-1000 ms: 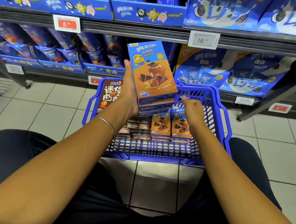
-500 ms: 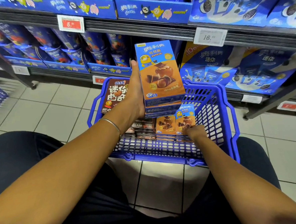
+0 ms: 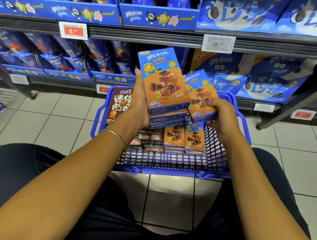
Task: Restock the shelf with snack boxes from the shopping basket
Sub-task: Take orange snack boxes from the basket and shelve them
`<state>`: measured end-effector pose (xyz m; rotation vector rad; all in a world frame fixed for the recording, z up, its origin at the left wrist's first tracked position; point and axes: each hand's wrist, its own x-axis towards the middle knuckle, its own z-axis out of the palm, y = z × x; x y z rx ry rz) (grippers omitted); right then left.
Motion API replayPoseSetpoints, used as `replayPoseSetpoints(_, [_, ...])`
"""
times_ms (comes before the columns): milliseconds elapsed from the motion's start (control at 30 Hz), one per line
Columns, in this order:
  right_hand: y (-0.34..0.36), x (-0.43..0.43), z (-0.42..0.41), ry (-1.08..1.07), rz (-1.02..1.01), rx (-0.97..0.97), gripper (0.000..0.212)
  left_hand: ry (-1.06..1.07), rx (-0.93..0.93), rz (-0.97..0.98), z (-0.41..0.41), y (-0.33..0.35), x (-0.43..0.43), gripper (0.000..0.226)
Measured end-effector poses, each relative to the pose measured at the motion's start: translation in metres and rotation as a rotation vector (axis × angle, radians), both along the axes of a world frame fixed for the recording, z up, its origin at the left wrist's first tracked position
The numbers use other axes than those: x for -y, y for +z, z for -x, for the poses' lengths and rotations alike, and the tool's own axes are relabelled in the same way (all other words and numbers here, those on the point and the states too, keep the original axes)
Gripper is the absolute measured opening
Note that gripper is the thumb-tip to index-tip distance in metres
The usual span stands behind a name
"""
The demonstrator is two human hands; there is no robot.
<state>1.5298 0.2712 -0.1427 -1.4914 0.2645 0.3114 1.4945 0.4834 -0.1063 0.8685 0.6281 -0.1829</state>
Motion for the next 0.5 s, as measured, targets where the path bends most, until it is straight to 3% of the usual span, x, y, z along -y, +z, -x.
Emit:
replayPoseSetpoints(167, [0.062, -0.001, -0.005, 0.033, -0.242, 0.085, 0.051, 0.052, 0.009, 0.004, -0.004, -0.005, -0.005, 0.070])
replayPoseSetpoints(333, [0.099, -0.021, 0.000, 0.177, -0.384, 0.170, 0.042, 0.049, 0.000, -0.020, -0.005, -0.003, -0.003, 0.070])
replayPoseSetpoints(500, [0.092, -0.054, 0.009, 0.257, -0.167, 0.208, 0.028, 0.007, 0.056, 0.032, -0.007, -0.001, 0.000, 0.084])
